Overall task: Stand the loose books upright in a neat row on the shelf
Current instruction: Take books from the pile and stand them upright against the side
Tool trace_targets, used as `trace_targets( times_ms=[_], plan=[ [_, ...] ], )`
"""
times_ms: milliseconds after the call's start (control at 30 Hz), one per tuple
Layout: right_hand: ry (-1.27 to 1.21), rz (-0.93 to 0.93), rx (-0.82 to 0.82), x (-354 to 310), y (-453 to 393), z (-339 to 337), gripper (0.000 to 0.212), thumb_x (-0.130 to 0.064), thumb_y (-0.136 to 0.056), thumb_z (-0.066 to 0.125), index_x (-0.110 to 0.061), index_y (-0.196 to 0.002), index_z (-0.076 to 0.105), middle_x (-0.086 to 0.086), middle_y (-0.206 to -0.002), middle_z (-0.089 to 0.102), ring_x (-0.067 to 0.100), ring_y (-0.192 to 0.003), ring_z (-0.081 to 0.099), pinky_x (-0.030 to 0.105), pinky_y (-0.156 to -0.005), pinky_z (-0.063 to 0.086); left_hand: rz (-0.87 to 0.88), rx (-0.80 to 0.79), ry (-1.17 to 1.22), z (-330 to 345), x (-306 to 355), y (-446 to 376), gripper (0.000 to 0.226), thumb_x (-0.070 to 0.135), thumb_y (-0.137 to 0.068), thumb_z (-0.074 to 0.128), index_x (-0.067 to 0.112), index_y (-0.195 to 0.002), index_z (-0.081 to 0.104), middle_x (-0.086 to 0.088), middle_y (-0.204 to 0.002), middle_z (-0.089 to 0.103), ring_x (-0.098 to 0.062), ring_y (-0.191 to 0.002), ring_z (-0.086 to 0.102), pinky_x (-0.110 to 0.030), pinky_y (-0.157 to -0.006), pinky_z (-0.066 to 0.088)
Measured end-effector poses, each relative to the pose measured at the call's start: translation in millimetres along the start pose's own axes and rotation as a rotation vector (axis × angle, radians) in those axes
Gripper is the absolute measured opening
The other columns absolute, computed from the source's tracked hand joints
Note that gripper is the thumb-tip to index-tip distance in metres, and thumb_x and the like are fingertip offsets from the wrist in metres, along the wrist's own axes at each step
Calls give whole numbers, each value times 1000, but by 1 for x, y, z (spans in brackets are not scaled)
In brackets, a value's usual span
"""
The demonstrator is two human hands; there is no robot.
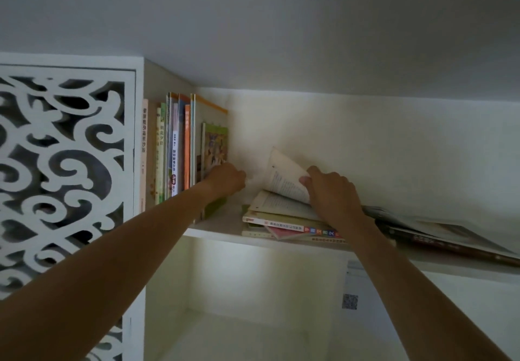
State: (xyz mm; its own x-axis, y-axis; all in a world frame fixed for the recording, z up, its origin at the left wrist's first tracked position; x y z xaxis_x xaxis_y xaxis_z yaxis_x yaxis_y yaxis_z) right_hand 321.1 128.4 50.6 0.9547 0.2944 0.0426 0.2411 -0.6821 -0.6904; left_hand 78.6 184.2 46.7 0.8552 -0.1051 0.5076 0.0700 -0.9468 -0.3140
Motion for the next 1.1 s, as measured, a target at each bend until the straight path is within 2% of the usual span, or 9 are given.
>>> trace_targets(
  times_ms=[167,333,467,533,600,667,800,933,1100],
  plan=[
    [-150,80,133,-32,-12,6,37,-41,-110,34,-14,-121,56,12,-107,70,31,-90,64,35,-69,40,-26,-124,321,-1,4,7,67,51,-110,21,6,-129,66,-12,-116,72,-27,-111,63,-40,-112,41],
    [-283,119,177,-62,-28,10,37,-40,-110,34,-12,-121,57,13,-107,70,33,-88,63,34,-65,41,-237,-50,916,-16,5,9,67,64,-104,32,13,-147,38,-15,-102,71,-30,-91,74,-37,-73,61],
    [-350,-51,-79,-73,-35,17,45,-55,-104,42,-17,-127,51,1,-100,62,23,-82,62,25,-55,35,-240,-25,1264,-20,11,7,85,76,-96,36,3,-136,50,-23,-96,73,-34,-85,76,-41,-72,63],
    [-371,-47,-216,-68,-34,14,62,-67,-93,55,-27,-139,41,-2,-105,54,24,-89,61,30,-65,42,-197,-9,1259,-16,9,4,91,79,-95,31,1,-136,54,-22,-95,75,-33,-88,76,-41,-77,62],
    [-255,20,-211,-60,-34,14,61,-49,-92,69,-31,-142,38,2,-110,57,27,-90,59,35,-72,50,-162,27,1226,-14,8,3,82,74,-99,28,2,-127,58,-21,-90,76,-33,-88,77,-41,-82,62],
    [-168,104,-47,-54,-36,13,44,-28,-97,66,-21,-136,46,13,-115,63,31,-94,62,41,-78,57,-112,80,1207,-13,9,2,69,68,-103,24,10,-121,59,-18,-89,76,-33,-91,76,-39,-85,60],
    [-321,186,277,-63,-33,5,36,-28,-104,56,-15,-136,49,17,-115,67,35,-98,66,41,-78,57,-50,104,1180,-17,5,-7,62,59,-107,25,9,-129,54,-14,-108,74,-32,-98,73,-38,-80,57],
    [-738,267,503,-81,-40,-12,32,-31,-104,56,-6,-124,53,15,-111,70,31,-96,69,6,-61,48,112,131,1096,-18,2,-8,60,55,-108,27,11,-136,58,-12,-133,64,-28,-118,65,-38,-97,53],
    [-894,193,242,-140,-59,14,35,-32,-105,55,-10,-131,47,15,-123,65,29,-106,67,24,-76,54,222,7,1139,-26,-5,-3,84,85,-87,42,23,-141,58,-9,-134,67,-28,-125,64,-50,-108,49]
  ],
)
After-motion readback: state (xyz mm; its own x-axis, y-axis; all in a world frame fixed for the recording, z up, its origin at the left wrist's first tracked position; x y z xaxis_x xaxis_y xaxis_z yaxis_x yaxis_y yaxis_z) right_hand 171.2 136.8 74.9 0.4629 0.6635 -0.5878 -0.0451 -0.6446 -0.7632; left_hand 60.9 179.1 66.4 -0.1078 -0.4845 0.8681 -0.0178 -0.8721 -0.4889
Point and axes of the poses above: each hand's wrist, its own y-axis away from the middle knuckle, its own z-axis out of the palm, x = y × z, the point moved 4 cm from there along -y, towards the middle knuckle
